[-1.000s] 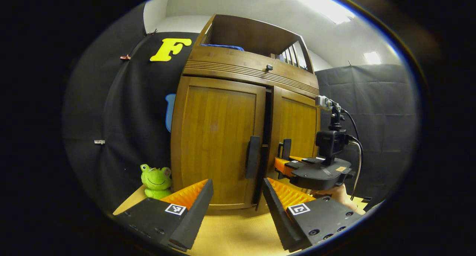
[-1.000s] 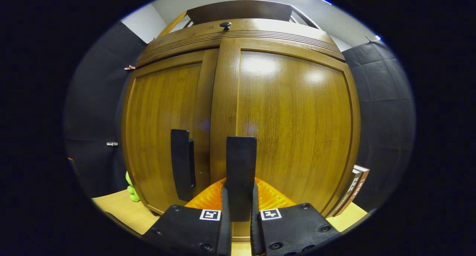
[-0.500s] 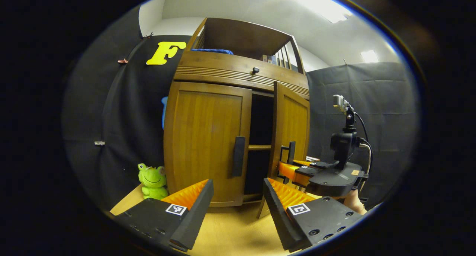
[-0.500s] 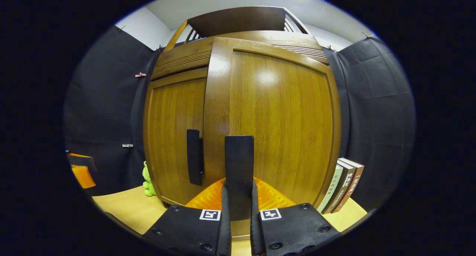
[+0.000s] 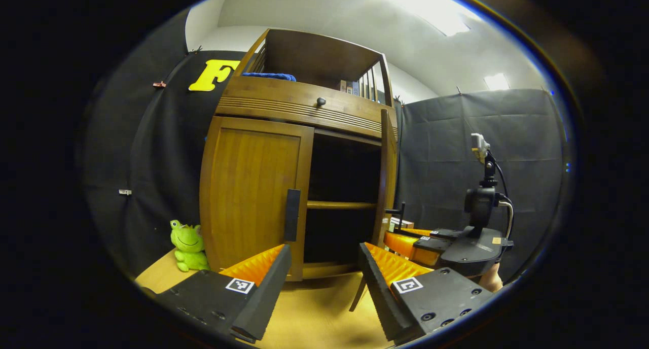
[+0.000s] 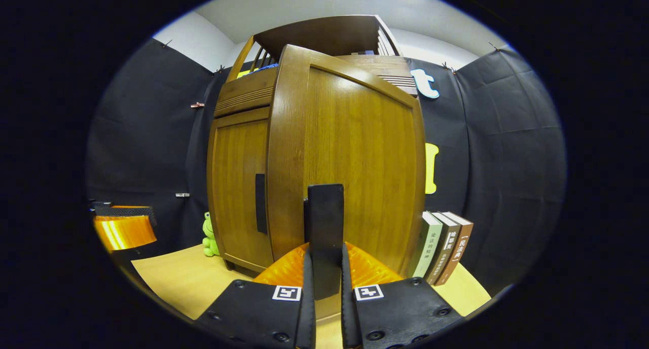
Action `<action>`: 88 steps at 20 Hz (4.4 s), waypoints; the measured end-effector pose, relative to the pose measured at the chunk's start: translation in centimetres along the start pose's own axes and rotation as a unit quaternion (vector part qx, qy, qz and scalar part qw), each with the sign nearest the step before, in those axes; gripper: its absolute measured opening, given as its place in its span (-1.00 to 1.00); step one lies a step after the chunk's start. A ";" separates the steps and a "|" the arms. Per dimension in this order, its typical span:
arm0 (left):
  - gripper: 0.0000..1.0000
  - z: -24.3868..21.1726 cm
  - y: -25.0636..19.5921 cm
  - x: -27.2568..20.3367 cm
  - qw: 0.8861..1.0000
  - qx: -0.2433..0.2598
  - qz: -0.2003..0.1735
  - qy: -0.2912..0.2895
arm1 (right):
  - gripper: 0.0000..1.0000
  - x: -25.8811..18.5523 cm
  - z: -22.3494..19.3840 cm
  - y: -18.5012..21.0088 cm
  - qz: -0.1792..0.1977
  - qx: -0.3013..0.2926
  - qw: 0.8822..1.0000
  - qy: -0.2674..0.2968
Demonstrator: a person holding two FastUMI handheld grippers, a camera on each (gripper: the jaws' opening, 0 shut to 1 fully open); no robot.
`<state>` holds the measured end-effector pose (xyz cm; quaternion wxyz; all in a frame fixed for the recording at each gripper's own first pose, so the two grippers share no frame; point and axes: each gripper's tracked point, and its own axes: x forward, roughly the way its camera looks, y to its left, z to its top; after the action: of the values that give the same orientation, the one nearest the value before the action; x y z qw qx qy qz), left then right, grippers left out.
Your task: Open the right door of the double-door shoe cabinet with the right hand, and open the left door with the left hand.
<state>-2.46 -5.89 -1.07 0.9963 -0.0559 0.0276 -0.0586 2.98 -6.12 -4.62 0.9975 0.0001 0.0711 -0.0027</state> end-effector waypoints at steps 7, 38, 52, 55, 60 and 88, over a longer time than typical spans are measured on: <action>0.68 -1.3 -2.4 -0.3 1.000 -0.015 0.014 0.007 | -0.53 -3.0 0.2 -3.2 -0.012 0.001 1.000 -0.003; 0.68 -3.5 -6.7 7.0 1.000 -0.007 0.020 0.013 | -0.66 -12.3 2.2 -18.3 -0.109 -0.019 0.993 -0.032; 0.67 -1.7 3.1 13.6 0.991 0.047 0.108 -0.062 | 0.92 -16.6 4.8 -14.9 -0.099 -0.047 0.990 -0.091; 0.68 -2.0 5.5 16.1 0.991 0.035 0.113 -0.066 | 0.92 -16.3 4.6 -14.6 -0.103 -0.053 0.989 -0.093; 0.65 -2.4 8.7 20.2 0.988 0.051 0.131 -0.067 | 0.92 -15.5 4.0 -15.5 -0.129 -0.064 0.986 -0.087; -0.36 -3.3 9.7 19.6 0.997 0.026 0.066 -0.030 | 0.88 -14.2 2.2 -14.6 -0.142 -0.042 0.987 -0.067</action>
<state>17.85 0.95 -6.40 0.9995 -0.0296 -0.0002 0.0079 -10.80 -20.67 -0.48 0.9886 -0.0521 0.0033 -0.1410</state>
